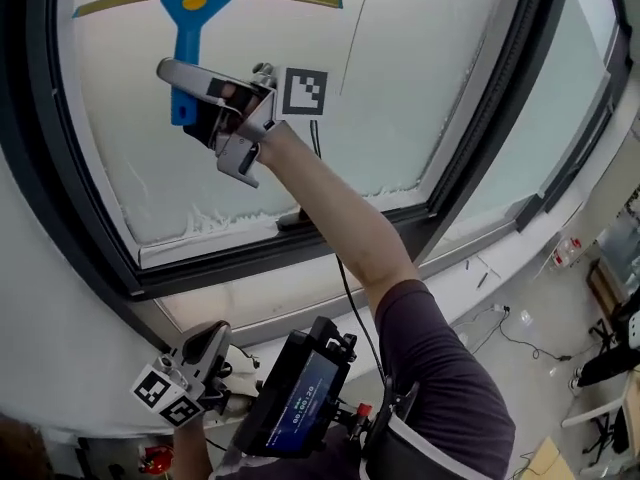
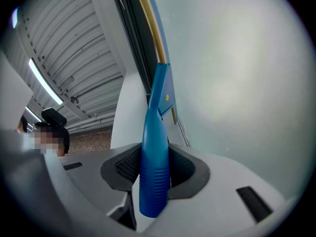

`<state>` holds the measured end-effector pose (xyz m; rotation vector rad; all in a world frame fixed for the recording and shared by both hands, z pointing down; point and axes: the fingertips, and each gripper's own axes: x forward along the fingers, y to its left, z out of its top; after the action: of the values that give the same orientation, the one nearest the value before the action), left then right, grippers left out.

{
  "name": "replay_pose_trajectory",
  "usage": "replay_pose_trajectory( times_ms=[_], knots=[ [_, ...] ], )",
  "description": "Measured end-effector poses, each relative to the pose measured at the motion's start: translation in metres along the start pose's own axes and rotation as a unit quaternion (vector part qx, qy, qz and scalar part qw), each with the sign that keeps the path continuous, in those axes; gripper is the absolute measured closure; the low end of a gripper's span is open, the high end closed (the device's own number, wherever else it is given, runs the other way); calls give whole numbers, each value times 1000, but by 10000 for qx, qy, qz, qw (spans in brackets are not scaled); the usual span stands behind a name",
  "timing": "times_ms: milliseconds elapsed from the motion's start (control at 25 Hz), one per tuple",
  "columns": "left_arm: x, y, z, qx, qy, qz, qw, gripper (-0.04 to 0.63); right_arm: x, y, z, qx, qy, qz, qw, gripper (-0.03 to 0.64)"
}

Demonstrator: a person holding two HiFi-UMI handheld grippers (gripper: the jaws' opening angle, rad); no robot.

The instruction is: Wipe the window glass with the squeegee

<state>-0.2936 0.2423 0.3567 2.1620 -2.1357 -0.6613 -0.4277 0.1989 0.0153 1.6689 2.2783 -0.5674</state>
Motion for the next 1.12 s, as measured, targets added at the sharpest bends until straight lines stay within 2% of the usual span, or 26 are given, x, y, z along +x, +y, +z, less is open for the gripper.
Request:
replay_pose_trajectory(
  times_ms=[160, 280, 400, 520, 640, 800, 920, 1120],
  knots=[
    [16, 4, -2, -72, 57, -154, 9998, 589, 0, -4, 21, -207, 51, -55, 9998, 483],
    [26, -6, 7, -139, 114, -174, 9997, 589, 4, -3, 42, -155, 142, -137, 9997, 483],
    [28, -7, 3, -220, 112, -180, 9995, 589, -3, -7, 54, -42, 9, -134, 9999, 483],
    [20, 1, -20, -400, 146, -209, 9989, 589, -10, -23, 44, 74, -160, -251, 9995, 483],
    [37, -4, -26, -566, 379, -529, 9963, 589, -12, -26, 50, 428, -238, -642, 9967, 483],
    [59, -17, -10, -579, 427, -698, 9950, 589, 7, -12, 68, 644, -175, -545, 9963, 483],
    [61, -21, -13, -677, 548, -897, 9921, 589, 8, -5, 67, 782, -234, -608, 9948, 483],
    [74, -17, -22, -822, 627, -1015, 9894, 589, 5, -5, 56, 888, -162, -641, 9939, 483]
  ],
)
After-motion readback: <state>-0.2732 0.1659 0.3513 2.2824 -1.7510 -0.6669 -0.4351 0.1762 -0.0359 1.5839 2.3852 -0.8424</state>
